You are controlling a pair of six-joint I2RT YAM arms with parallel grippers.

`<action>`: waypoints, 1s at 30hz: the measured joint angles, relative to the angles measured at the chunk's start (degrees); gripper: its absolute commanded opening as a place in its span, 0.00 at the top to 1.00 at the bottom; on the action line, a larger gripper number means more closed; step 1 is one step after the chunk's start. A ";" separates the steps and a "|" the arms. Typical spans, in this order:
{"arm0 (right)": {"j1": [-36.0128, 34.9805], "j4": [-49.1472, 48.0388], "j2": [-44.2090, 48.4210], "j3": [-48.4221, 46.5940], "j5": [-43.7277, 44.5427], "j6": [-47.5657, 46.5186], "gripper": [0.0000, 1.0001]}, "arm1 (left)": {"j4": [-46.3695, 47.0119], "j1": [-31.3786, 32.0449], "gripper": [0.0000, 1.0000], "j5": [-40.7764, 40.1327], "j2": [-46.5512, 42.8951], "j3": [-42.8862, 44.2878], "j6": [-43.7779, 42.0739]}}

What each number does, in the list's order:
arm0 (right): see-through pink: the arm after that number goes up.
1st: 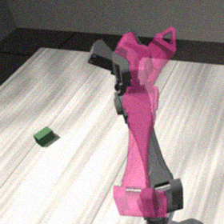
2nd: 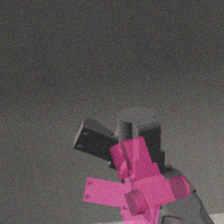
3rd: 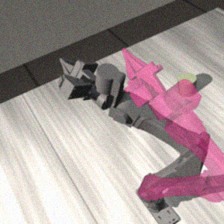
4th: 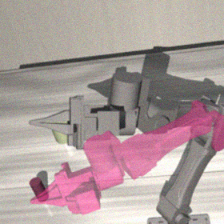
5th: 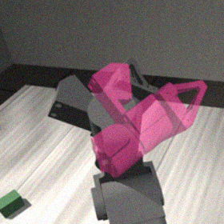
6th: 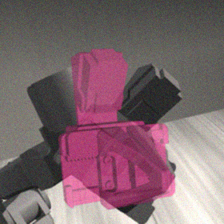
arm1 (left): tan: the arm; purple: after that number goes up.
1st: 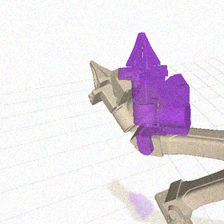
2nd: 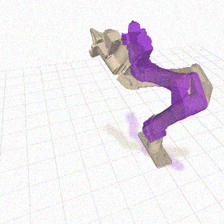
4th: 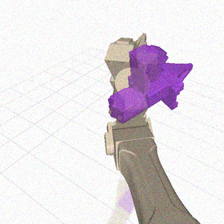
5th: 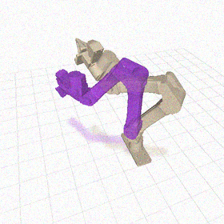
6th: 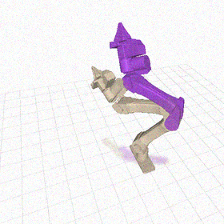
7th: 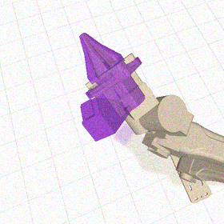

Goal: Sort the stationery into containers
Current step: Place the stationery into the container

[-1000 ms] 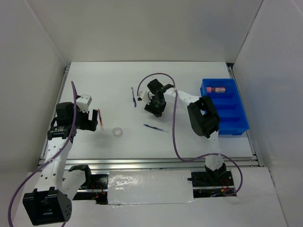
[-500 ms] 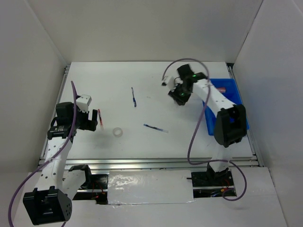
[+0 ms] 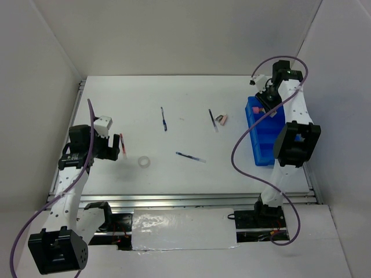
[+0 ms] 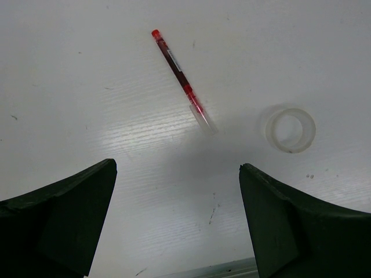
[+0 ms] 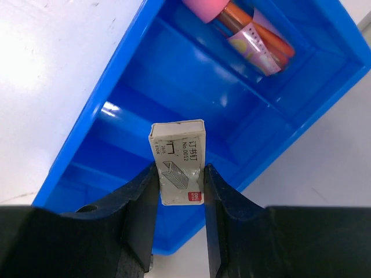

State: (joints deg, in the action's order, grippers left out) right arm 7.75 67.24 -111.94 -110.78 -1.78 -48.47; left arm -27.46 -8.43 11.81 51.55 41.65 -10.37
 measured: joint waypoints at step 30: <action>-6.82 6.99 -14.03 -10.82 18.86 14.19 0.24 | 0.00 -0.17 0.01 -0.07 0.15 0.00 0.02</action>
State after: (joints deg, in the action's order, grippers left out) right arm 0.93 74.24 -125.97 -121.60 17.08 -34.28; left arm -27.46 -8.60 11.75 51.70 41.65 -10.35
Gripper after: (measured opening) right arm 0.763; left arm 0.993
